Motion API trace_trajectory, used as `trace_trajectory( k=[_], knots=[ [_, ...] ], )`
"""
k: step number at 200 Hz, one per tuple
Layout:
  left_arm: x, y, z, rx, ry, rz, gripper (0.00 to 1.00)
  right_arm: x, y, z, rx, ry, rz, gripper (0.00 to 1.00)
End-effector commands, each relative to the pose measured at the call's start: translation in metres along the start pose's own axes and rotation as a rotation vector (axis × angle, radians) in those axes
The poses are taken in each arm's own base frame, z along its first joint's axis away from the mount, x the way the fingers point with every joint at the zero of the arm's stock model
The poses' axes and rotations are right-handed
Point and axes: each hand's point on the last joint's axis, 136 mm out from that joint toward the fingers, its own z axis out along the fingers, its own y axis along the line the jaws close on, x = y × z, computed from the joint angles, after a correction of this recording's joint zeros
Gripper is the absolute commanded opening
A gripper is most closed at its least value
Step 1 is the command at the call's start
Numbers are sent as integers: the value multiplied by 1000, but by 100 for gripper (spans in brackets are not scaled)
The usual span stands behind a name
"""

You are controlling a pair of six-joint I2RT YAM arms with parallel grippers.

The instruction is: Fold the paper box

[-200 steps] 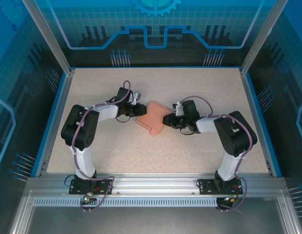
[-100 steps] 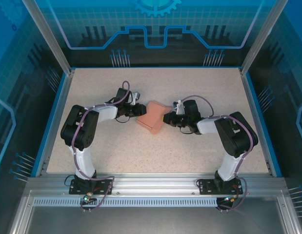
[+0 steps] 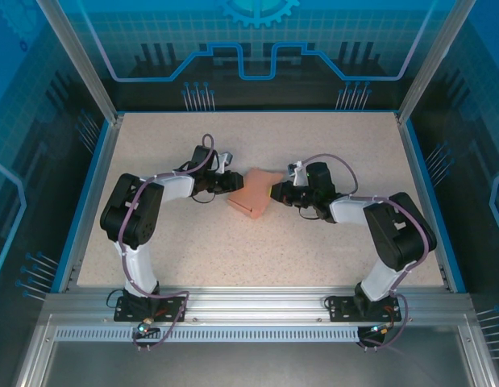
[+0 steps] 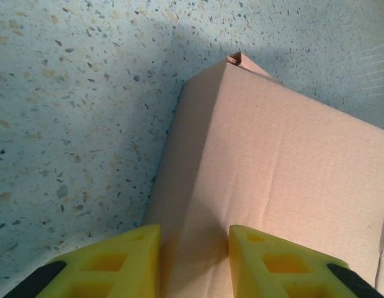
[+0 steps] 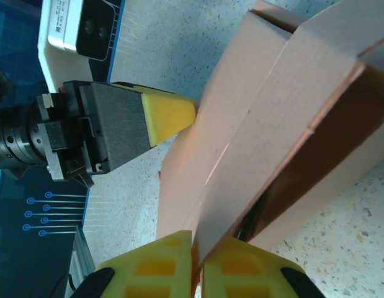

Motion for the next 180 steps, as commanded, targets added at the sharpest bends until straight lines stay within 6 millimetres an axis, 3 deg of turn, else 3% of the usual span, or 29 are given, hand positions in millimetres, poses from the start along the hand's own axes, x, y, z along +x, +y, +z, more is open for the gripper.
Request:
trace_trajectory(
  k=[1, 136, 180],
  knots=[
    [36, 0, 8, 14, 108, -40, 34, -13, 13, -9, -17, -44, -68, 11],
    [36, 14, 7, -69, 111, -17, 33, 26, -65, 1, 170, 40, 65, 21],
    [39, 15, 7, -76, 120, -19, 30, 21, -61, 7, 108, 33, 63, 32]
  ],
)
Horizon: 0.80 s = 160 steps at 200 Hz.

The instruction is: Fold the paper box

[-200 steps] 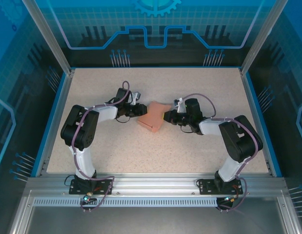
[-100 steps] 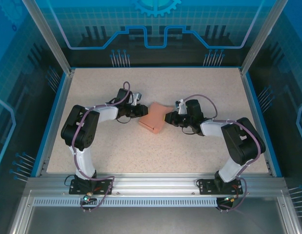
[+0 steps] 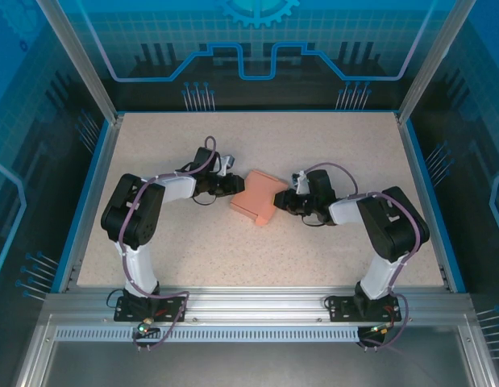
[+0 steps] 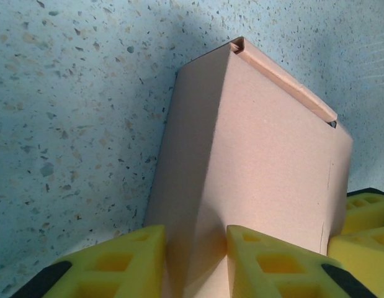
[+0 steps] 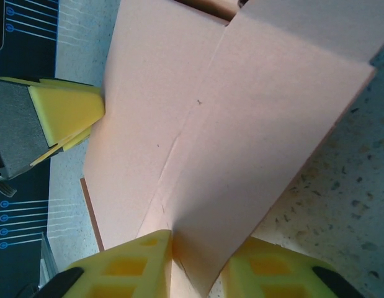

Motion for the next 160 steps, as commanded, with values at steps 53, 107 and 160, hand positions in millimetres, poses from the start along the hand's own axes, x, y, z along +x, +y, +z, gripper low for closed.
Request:
trace_trajectory(
  k=[53, 107, 160],
  knots=[
    [30, 13, 7, -55, 91, -18, 26, -8, 7, 9, -85, -3, -19, 40],
    [35, 8, 7, -35, 98, -28, 24, -14, 19, 13, -128, -7, -39, 41],
    [42, 2, 7, 7, 105, -54, 22, -20, 33, 7, -156, -25, -61, 33]
  ],
)
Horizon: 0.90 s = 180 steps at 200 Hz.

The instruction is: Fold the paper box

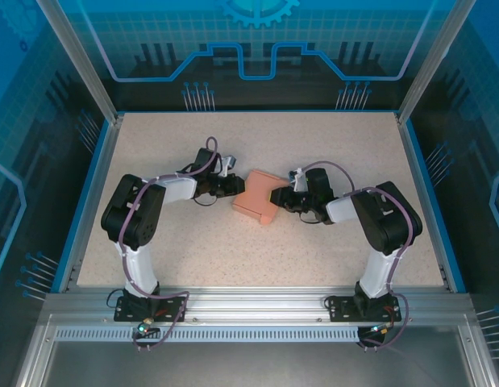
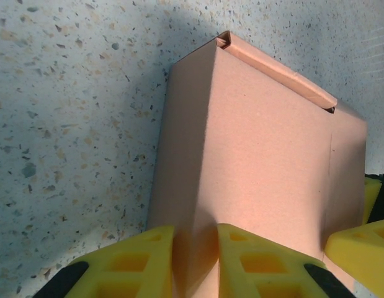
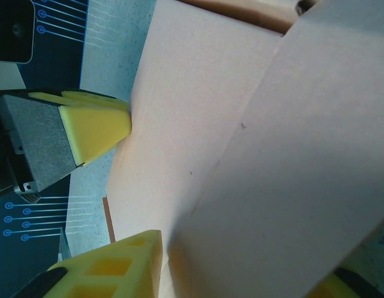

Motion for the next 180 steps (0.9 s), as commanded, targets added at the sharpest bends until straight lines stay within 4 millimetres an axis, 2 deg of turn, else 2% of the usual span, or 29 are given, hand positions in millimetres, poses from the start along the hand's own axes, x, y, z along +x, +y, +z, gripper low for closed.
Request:
trace_trajectory(
  k=[1, 77, 180],
  knots=[
    [39, 6, 5, -5, 107, -66, 22, -14, 22, -2, -68, -25, -50, 33],
    [45, -11, 9, 60, 117, -77, 23, -24, 51, -23, -81, -68, -112, 33],
    [53, -19, 23, 82, 152, -75, 29, -22, 60, -30, -18, -49, -144, 33]
  ],
)
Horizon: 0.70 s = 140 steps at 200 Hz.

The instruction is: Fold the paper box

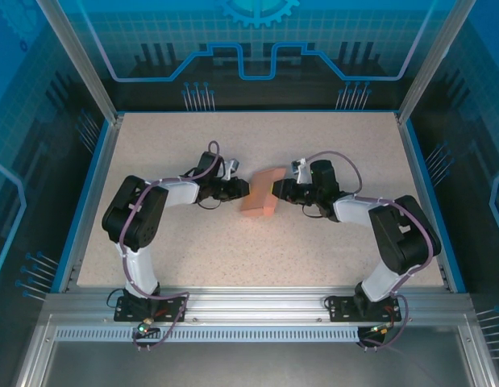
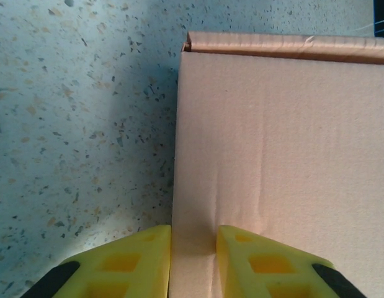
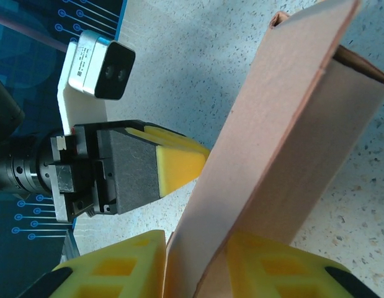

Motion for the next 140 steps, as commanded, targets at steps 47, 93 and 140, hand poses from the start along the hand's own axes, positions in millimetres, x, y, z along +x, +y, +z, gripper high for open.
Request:
trace_trajectory(
  k=[47, 93, 140],
  knots=[
    [37, -4, 20, 28, 134, -29, 32, -1, 17, 1, 29, 22, -64, 34],
    [33, -5, 22, 31, 130, -24, 34, 6, 14, 4, 89, 52, -64, 32],
    [26, -8, 21, 25, 105, -13, 40, 17, 7, 9, 169, 66, -53, 25]
  ],
)
